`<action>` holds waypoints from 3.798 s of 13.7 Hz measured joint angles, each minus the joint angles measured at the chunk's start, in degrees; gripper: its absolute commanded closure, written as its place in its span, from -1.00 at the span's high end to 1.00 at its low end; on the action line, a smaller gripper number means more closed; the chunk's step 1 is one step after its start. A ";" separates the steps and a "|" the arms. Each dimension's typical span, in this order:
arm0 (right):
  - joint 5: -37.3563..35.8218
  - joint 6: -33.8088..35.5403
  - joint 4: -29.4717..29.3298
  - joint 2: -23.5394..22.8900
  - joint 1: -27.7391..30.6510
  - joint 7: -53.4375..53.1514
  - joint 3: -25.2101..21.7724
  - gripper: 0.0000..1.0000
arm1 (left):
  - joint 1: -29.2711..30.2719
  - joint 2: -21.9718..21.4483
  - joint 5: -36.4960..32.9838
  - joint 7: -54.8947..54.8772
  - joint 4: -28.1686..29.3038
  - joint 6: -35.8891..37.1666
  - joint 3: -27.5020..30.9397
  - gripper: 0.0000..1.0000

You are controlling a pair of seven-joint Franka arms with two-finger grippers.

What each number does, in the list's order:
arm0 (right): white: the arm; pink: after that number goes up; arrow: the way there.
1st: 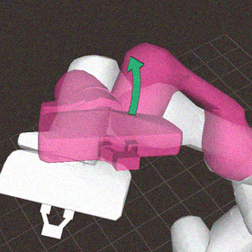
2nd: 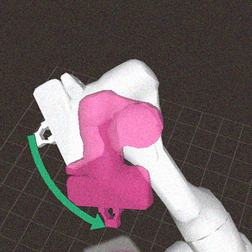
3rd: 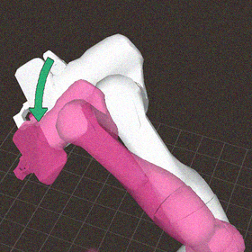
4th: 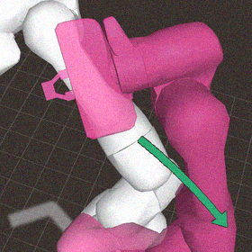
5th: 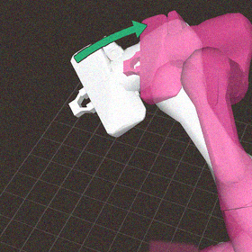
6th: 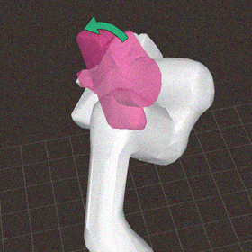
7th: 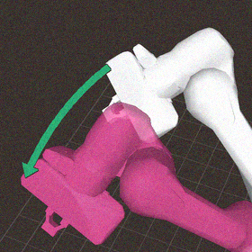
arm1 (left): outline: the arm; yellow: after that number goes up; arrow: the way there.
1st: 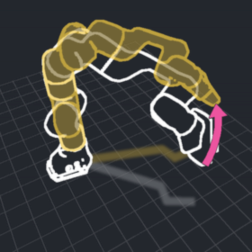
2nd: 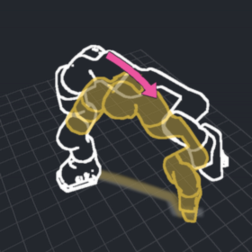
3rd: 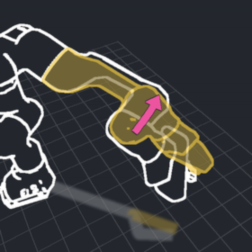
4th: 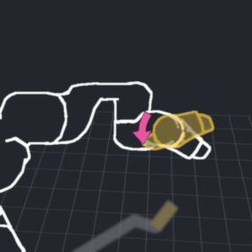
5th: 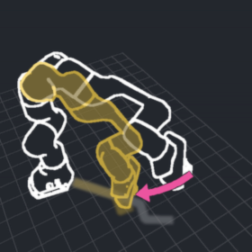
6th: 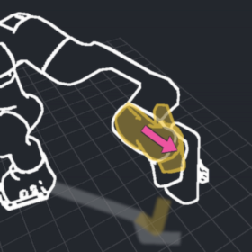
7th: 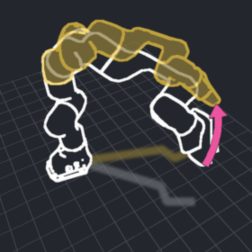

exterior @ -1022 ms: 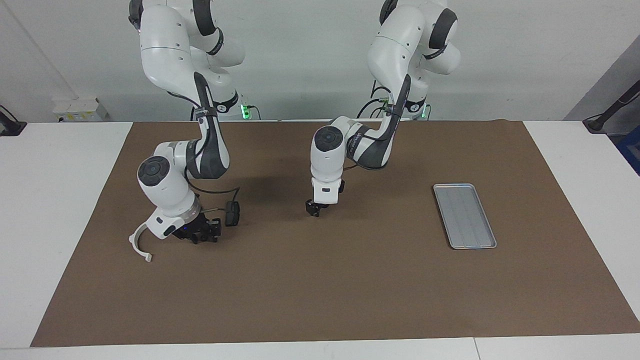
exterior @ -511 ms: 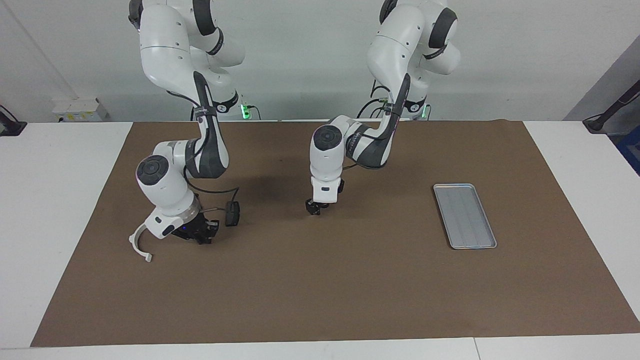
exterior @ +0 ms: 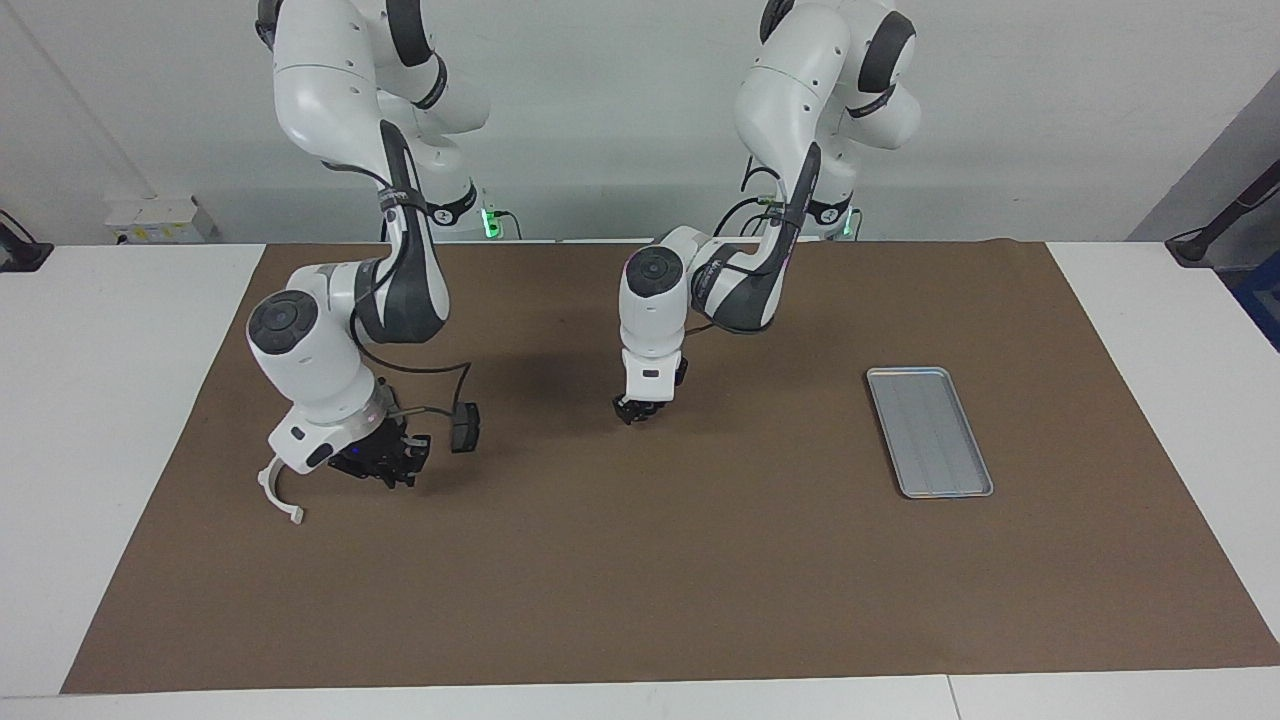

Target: Pick bearing gear from pile to tray

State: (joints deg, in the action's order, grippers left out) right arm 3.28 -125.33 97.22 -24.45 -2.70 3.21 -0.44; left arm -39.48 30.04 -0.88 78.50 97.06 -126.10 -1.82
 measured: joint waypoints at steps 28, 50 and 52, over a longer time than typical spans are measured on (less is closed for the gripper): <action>-0.85 -5.79 2.93 -1.55 -34.30 -53.28 0.08 -1.00 | 38.34 -19.21 -0.07 -60.10 25.34 -4.51 1.20 -1.00; -0.87 10.87 -12.82 0.45 -21.31 -37.16 -0.36 1.00 | 19.67 -20.38 2.36 -30.95 17.79 -4.52 -0.52 -0.07; -0.95 15.49 -13.93 4.27 -16.36 -27.80 -0.49 1.00 | 16.63 -18.62 2.38 -26.19 15.60 -3.77 -0.45 -0.08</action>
State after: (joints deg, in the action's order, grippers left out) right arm 2.33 -109.83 83.28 -20.19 -19.06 -24.59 -0.94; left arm -22.85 11.42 1.49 52.32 112.66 -129.88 -2.28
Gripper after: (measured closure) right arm 0.000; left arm 0.498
